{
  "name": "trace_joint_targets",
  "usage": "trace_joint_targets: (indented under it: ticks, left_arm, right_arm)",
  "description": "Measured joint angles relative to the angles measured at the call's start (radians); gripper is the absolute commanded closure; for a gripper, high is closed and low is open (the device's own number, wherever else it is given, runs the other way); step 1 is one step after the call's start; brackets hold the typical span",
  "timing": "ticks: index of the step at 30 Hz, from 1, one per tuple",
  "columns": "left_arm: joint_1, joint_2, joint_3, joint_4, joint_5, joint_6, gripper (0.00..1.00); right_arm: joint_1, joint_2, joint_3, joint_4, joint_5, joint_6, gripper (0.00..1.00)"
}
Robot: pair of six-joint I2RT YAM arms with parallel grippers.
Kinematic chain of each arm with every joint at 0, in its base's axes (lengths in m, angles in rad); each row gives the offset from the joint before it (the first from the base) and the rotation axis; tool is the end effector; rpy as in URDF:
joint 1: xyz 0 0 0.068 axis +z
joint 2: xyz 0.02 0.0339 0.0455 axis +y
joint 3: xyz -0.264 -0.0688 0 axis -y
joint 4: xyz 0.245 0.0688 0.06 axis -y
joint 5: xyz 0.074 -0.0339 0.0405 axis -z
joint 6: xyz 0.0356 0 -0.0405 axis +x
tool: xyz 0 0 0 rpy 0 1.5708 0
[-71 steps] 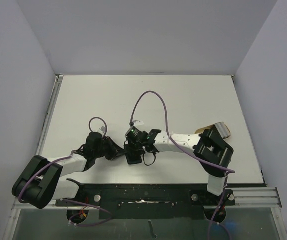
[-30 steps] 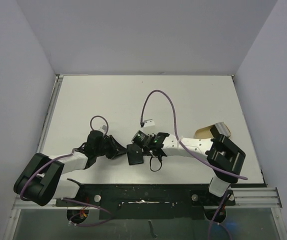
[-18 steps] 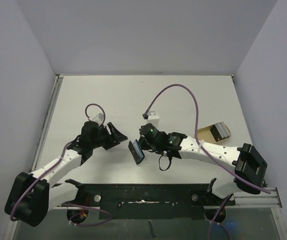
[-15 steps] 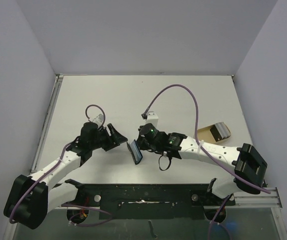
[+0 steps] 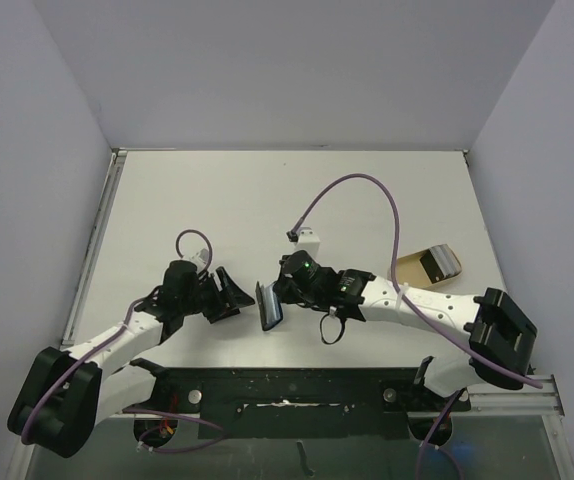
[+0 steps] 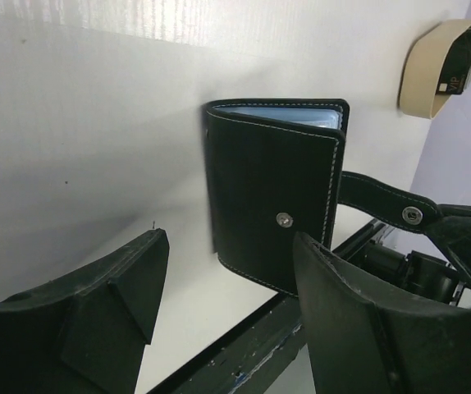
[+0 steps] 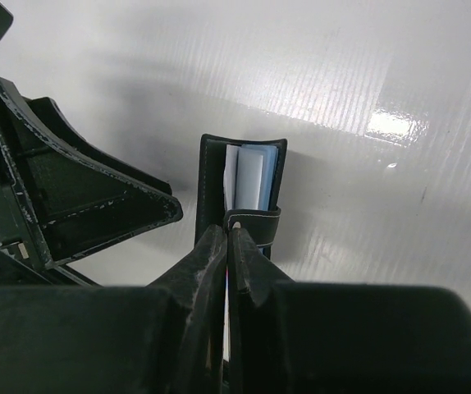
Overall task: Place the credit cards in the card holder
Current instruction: Open the card holder at the center of the board.
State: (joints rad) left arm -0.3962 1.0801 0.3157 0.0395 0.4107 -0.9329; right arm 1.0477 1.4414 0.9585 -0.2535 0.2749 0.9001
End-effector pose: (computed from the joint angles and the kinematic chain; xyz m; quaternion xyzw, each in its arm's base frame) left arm 0.1733 -0.0879 0.1494 -0.1560 0.8830 -0.3942 0.2016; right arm 0.1637 0.2646 0.2420 -0.0114 0.9072 0.2616 0.3292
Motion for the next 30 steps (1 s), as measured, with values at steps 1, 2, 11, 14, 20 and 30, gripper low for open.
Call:
trace_joint_targets:
  ticks: [1, 2, 11, 14, 20, 30]
  left_arm:
    - [0.000, 0.004, -0.003, 0.011, 0.008, -0.005, 0.39]
    - [0.000, 0.005, -0.005, 0.019, 0.015, -0.008, 0.39]
    - [0.001, -0.017, -0.010, 0.090, 0.061, -0.036, 0.38]
    - [0.001, -0.015, -0.022, 0.121, 0.066, -0.049, 0.38]
    - [0.001, 0.040, -0.032, 0.137, 0.067, -0.053, 0.39]
    - [0.001, 0.089, -0.032, 0.139, 0.065, -0.051, 0.44]
  right_arm:
    - [0.000, -0.006, -0.003, 0.000, -0.002, 0.000, 1.00]
    - [0.000, -0.014, -0.006, 0.002, -0.005, 0.002, 1.00]
    - [0.000, -0.086, -0.021, 0.055, -0.018, 0.006, 1.00]
    - [0.000, -0.086, -0.035, 0.058, -0.018, 0.011, 1.00]
    - [-0.002, -0.086, -0.052, 0.052, -0.003, 0.019, 1.00]
    - [-0.068, -0.130, -0.142, -0.006, 0.051, 0.024, 1.00]
